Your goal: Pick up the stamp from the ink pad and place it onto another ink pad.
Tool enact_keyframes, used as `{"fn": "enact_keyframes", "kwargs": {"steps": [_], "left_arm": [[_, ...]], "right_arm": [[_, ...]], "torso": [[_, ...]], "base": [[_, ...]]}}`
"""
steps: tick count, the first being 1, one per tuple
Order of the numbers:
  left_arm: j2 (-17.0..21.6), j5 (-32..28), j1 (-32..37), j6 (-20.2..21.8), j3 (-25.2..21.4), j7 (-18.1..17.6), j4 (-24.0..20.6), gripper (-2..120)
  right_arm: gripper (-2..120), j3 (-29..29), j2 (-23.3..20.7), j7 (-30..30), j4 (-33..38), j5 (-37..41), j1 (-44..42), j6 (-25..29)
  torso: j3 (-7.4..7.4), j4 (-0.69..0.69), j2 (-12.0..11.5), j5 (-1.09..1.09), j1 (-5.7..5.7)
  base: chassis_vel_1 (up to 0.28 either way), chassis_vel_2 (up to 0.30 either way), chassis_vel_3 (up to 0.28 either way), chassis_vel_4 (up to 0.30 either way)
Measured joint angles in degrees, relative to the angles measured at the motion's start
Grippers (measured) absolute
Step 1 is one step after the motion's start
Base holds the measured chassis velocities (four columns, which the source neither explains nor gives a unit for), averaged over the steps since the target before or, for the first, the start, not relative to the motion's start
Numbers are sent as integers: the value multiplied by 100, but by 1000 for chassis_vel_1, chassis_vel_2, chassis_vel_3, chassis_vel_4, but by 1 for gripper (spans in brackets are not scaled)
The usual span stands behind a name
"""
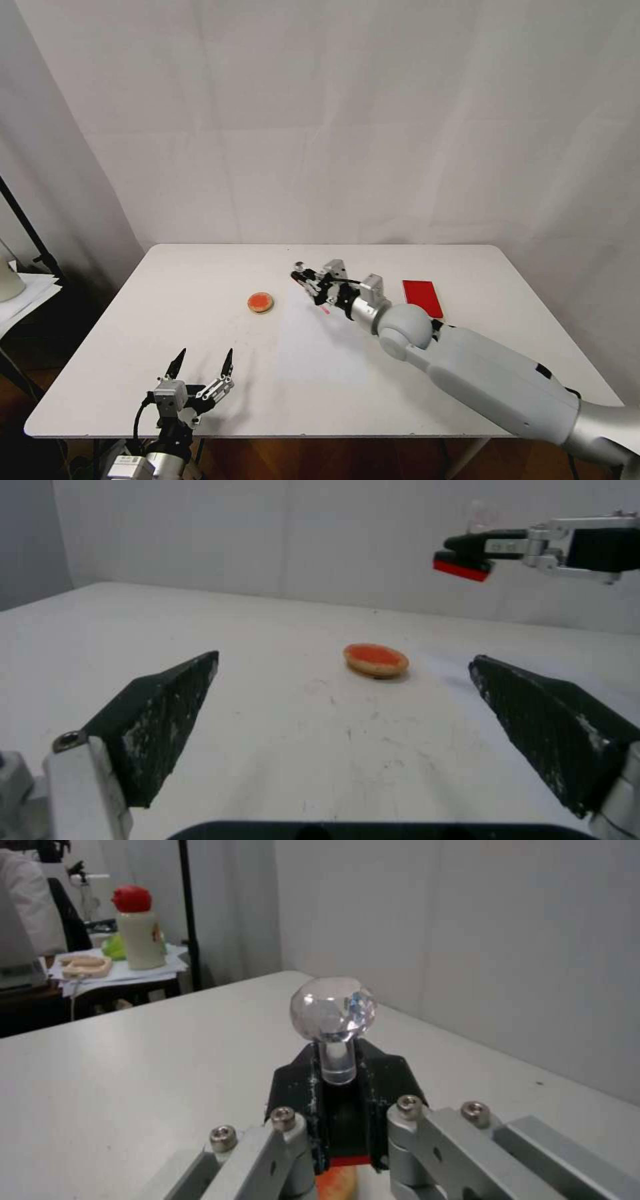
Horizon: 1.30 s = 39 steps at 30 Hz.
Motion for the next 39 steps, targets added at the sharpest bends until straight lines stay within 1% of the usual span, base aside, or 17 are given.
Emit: {"fn": "enact_keyframes", "kwargs": {"steps": [1, 2, 5, 12, 18, 32, 39], "left_arm": [[0, 0, -2, 0, 0, 0, 0, 100], [0, 0, -2, 0, 0, 0, 0, 100], [0, 0, -2, 0, 0, 0, 0, 100], [0, 0, 0, 0, 0, 0, 0, 100], [0, 0, 0, 0, 0, 0, 0, 100], [0, 0, 0, 0, 0, 0, 0, 100], [0, 0, 0, 0, 0, 0, 0, 100]], "right_arm": [[10, -85, 177, -4, -129, -8, 51, 1], [10, -85, 177, -4, -129, -8, 51, 1], [10, -214, 650, 9, -495, -75, 96, -24], [10, -317, 1137, 37, -951, -110, 106, -46], [10, -226, 1225, 30, -1122, -138, -17, -30], [10, -85, 1084, -2, -1233, -216, -236, 26], [10, -70, 1127, -26, -1351, -263, -268, 71]], "torso": [[0, 1, 0, 0, 0], [0, 1, 0, 0, 0], [0, 0, 0, -1, 0], [0, -1, 0, 1, 0], [0, -1, 0, 2, 0], [-1, -2, 0, 3, 0], [-1, -1, 0, 3, 0]], "base": [[0, 0, 0, 0], [0, 0, 0, 0], [0, 0, 0, 0], [0, 0, 0, 0], [0, 0, 0, 0], [0, 0, 0, 0], [0, 0, 0, 0]]}}
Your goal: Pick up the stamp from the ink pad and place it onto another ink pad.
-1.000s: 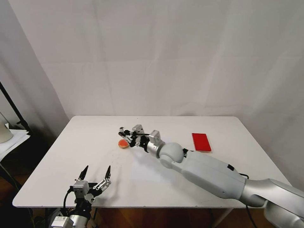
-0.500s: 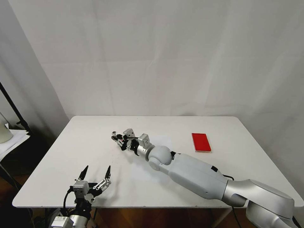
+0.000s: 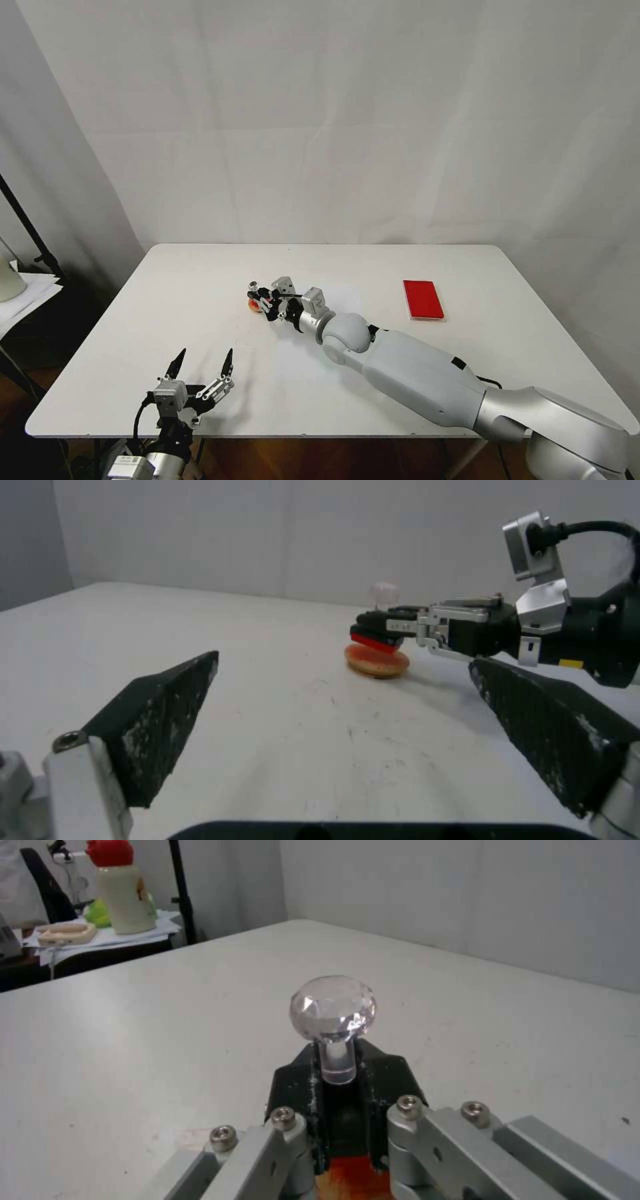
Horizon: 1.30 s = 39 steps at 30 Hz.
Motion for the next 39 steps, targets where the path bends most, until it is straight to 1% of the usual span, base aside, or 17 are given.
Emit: {"fn": "enact_keyframes", "kwargs": {"steps": [5, 16, 17, 20, 21, 22, 26, 27, 30, 32, 36, 37, 38, 39], "left_arm": [[0, 0, 0, 0, 0, 0, 0, 100], [0, 0, 0, 0, 0, 0, 0, 100], [0, 0, 0, 0, 0, 0, 0, 100], [0, 0, 0, 0, 0, 0, 0, 100], [0, 0, 0, 0, 0, 0, 0, 100], [0, 0, 0, 0, 0, 0, 0, 100], [0, 0, 0, 0, 0, 0, 0, 100], [0, 0, 0, 0, 0, 0, 0, 100], [0, 0, 0, 0, 0, 0, 0, 100], [0, 0, 0, 0, 0, 0, 0, 100], [0, 0, 0, 0, 0, 0, 0, 100], [0, 0, 0, 0, 0, 0, 0, 100], [0, 0, 0, 0, 0, 0, 0, 100], [0, 0, 0, 0, 0, 0, 0, 100]], "right_arm": [[10, 0, 40, -17, -134, -30, -20, 23], [11, 1, 72, 14, -150, -103, -56, 40], [18, 0, 73, 22, -141, -103, -58, 33], [30, 0, 72, 39, -116, -102, -58, 24], [34, 0, 69, 43, -110, -101, -58, 22], [34, 0, 69, 43, -110, -101, -58, 22], [52, -3, 49, 50, -39, -95, -41, 8], [52, -3, 49, 50, -39, -95, -41, 8], [65, -17, 40, 56, 30, -91, -37, -5], [68, -22, 40, 57, 39, -90, -36, -6], [89, -40, 39, 62, 48, -89, -31, -10], [89, -40, 39, 62, 48, -89, -31, -10], [94, -42, 36, 62, 48, -89, -26, -10], [96, -42, 33, 62, 48, -89, -21, -10]], "torso": [[0, 1, 0, 0, 0], [0, 0, 0, 0, 0], [0, 0, 0, 0, 0], [0, 0, 0, 0, 0], [0, 0, 0, 0, 0], [0, 0, 0, 0, 0], [0, 0, 0, 0, 0], [0, 0, 0, 0, 0], [0, 0, 0, 0, 0], [0, 0, 0, 0, 0], [0, 0, 0, 0, 0], [0, 0, 0, 0, 0], [0, 0, 0, 0, 0], [0, 0, 0, 0, 0]], "base": [[0, 0, 0, 0], [0, 0, 0, 0], [0, 0, 0, 0], [0, 0, 0, 0], [0, 0, 0, 0], [0, 0, 0, 0], [0, 0, 0, 0], [0, 0, 0, 0], [0, 0, 0, 0], [0, 0, 0, 0], [0, 0, 0, 0], [0, 0, 0, 0], [0, 0, 0, 0], [0, 0, 0, 0]]}}
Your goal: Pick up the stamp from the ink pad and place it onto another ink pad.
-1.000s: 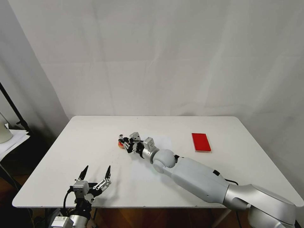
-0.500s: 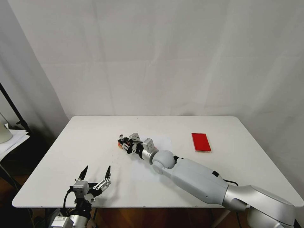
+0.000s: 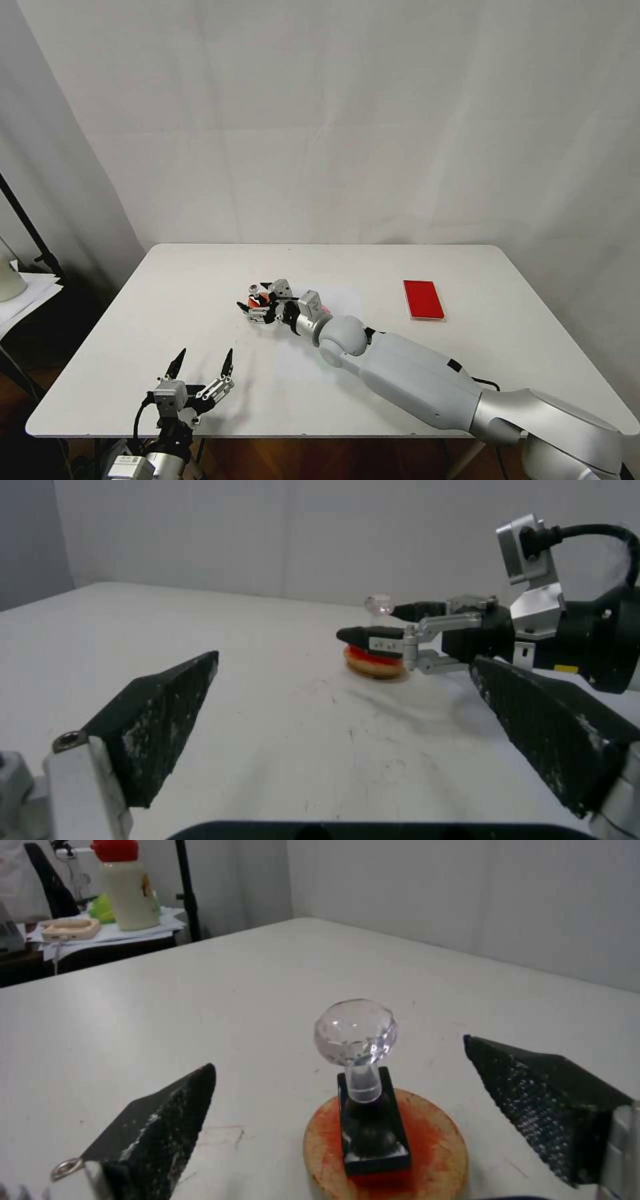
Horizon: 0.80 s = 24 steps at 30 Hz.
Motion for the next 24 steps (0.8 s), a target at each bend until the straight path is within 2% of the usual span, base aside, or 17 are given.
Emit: {"fn": "enact_keyframes", "kwargs": {"steps": [2, 7, 15, 19, 20, 24], "left_arm": [[0, 0, 0, 0, 0, 0, 0, 100], [0, 0, 0, 0, 0, 0, 0, 100], [0, 0, 0, 0, 0, 0, 0, 100], [0, 0, 0, 0, 0, 0, 0, 100], [0, 0, 0, 0, 0, 0, 0, 100], [0, 0, 0, 0, 0, 0, 0, 100]], "right_arm": [[104, -1, -10, 0, 0, 2, 7, -1], [111, -1, -30, 0, 10, 3, 9, -4], [114, 0, -189, -1, 183, -4, 1, -12], [111, 89, -698, -95, 678, -300, -98, -12], [111, 89, -698, -95, 678, -300, -98, -12], [104, 438, -1481, -133, 1634, -652, -409, -17]], "torso": [[0, 0, 0, 0, 0], [0, 0, 0, 0, 0], [0, 1, 0, 1, 0], [0, 1, 0, 1, 0], [0, 1, 0, 1, 0], [0, 0, 0, 3, 0]], "base": [[0, 0, 0, 0], [0, 0, 0, 0], [0, 0, 0, 0], [0, 0, 0, 0], [0, 0, 0, 0], [0, 0, 0, 0]]}}
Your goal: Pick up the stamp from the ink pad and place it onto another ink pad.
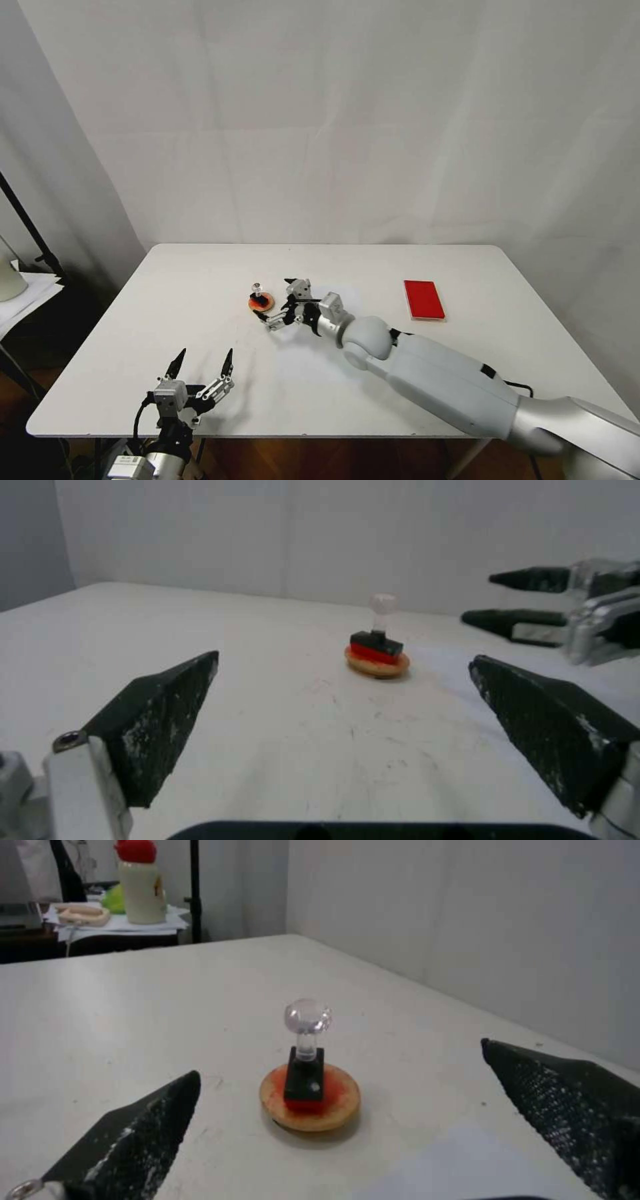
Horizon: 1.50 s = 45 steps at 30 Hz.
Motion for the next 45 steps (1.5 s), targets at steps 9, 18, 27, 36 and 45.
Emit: {"fn": "enact_keyframes", "kwargs": {"steps": [9, 18, 27, 36, 45], "left_arm": [[0, 0, -1, 0, 0, 1, -1, 100], [0, 0, 0, 0, 0, 0, 0, 100], [0, 0, 0, 0, 0, 0, 0, 100], [0, 0, 0, 0, 0, 0, 0, 100], [0, 0, 0, 0, 0, 0, 0, 100]], "right_arm": [[100, 2215, -1504, -41, 1789, -630, -1947, 71], [100, 4945, -1430, 1096, 2783, -2131, -5296, 1139], [100, 6275, -133, 1836, 3506, -2920, -7287, 1062], [100, 6498, 559, 1921, 3674, -3373, -8331, 1280], [100, 6360, 593, 1981, 3573, -3348, -8448, 1489]], "torso": [[-1, -2, 0, 0, 0], [-1, 0, 1, 0, -1], [-1, 0, 1, -3, -1], [-1, 0, 1, -4, -1], [0, 0, 0, -3, 0]], "base": [[0, 0, 0, 0], [0, 0, 0, 0], [0, 0, 0, 0], [0, 0, 0, 0], [0, 0, 0, 0]]}}
